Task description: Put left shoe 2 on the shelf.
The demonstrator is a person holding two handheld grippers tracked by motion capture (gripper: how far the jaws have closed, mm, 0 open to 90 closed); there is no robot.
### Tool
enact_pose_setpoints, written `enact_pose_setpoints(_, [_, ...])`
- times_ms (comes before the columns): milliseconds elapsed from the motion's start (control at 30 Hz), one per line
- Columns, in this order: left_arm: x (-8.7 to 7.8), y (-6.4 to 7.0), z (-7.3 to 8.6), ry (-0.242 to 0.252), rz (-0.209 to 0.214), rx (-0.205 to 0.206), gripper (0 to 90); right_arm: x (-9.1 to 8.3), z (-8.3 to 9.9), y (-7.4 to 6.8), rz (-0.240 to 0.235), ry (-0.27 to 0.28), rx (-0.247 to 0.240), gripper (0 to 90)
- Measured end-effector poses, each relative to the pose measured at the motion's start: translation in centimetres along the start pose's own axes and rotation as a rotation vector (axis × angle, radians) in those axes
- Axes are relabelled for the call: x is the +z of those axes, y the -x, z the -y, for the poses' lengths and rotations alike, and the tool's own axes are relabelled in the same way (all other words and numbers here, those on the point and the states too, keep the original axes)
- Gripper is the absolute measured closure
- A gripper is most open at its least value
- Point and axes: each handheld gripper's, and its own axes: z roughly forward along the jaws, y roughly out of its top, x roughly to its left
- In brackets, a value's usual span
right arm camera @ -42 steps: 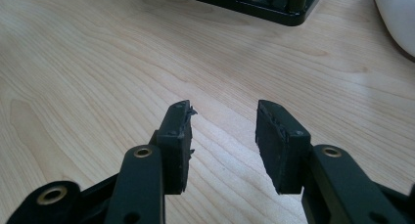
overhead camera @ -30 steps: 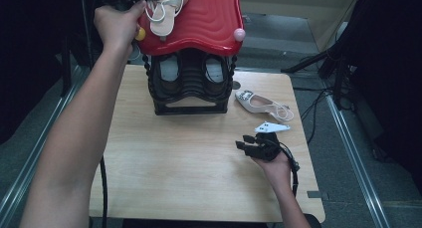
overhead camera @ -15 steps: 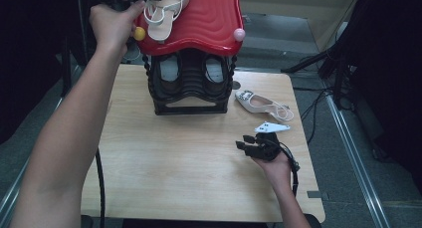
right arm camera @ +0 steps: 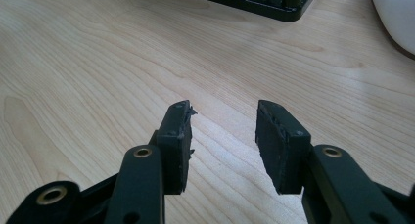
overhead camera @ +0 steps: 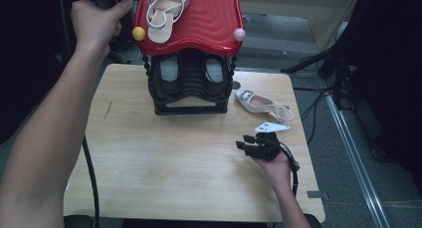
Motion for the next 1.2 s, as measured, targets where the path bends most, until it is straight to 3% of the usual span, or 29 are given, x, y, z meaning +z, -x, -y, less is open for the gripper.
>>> enact_pose_setpoints(100, [-0.6, -0.2, 0.5, -0.004, -0.007, 0.029, 54.3, -0.1, 0.0, 0.1, 0.000, 0.007, -0.005, 58.3])
enact_pose_setpoints(333, [-1.9, -1.4, 1.4, -0.013, -0.001, 0.037, 53.6, -0.2, -0.1, 0.2, 0.001, 0.015, 0.002, 58.3])
enact_pose_setpoints(600, [-3.0, -3.6, 3.1, -0.020, -0.017, 0.013, 54.3, 0.0, -0.1, 0.1, -0.003, 0.011, -0.005, 58.3])
enact_pose_setpoints(800, [-3.4, -5.2, 4.9, -0.023, -0.017, -0.011, 54.4, 0.0, -0.4, 0.1, -0.007, 0.018, -0.004, 58.3])
enact_pose_setpoints(1000, [-3.2, -6.1, 7.0, -0.039, -0.047, -0.007, 54.3, 0.3, -0.9, 0.2, -0.016, 0.023, -0.010, 58.3])
enact_pose_setpoints(1200, [-2.5, -7.0, 9.7, -0.060, -0.032, -0.014, 53.9, 0.8, -1.3, 0.3, -0.031, 0.028, -0.019, 58.3])
